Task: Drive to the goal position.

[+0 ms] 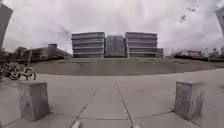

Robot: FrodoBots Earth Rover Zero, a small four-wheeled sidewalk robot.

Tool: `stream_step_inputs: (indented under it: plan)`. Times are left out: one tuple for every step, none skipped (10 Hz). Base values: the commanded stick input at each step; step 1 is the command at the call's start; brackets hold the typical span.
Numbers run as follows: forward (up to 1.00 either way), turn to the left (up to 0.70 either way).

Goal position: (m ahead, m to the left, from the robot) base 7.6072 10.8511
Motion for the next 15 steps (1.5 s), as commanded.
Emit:
stream_step_inputs:
  plan:
    - [1.0,0.19]
    - [1.0,0.23]
    - [1.0,0.27]
    - [1.0,0.29]
    - [1.0,0.34]
    - [1.0,0.39]
    - [1.0,0.4]
    - [1.0,0.4]
    - [1.0,0.4]
    - [1.0,0.4]
    - [1.0,0.4]
    - [1.0,0.4]
    - [1.0,0.4]
    - [1.0,0.26]
    - [1.0,0.0]
